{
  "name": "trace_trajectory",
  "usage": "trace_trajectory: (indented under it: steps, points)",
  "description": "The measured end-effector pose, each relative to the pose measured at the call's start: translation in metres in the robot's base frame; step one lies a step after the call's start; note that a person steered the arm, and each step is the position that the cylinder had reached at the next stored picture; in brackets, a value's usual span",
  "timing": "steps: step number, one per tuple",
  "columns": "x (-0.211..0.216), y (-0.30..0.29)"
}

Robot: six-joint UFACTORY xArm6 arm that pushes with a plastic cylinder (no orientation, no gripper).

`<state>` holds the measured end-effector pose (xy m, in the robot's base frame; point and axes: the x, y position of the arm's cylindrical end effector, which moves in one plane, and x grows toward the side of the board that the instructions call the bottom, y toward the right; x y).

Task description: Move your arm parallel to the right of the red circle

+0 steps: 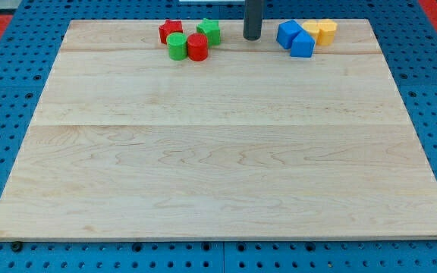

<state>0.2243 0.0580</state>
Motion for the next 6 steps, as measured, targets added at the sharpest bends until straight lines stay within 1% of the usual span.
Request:
trace_trajectory:
  steps: [1, 3, 4, 5, 6]
  points:
    - [-0.011, -0.017]
    - [-0.011, -0.064]
    - [-0.011, -0.078]
    - [-0.013, -0.069]
    - [-0.011, -0.029]
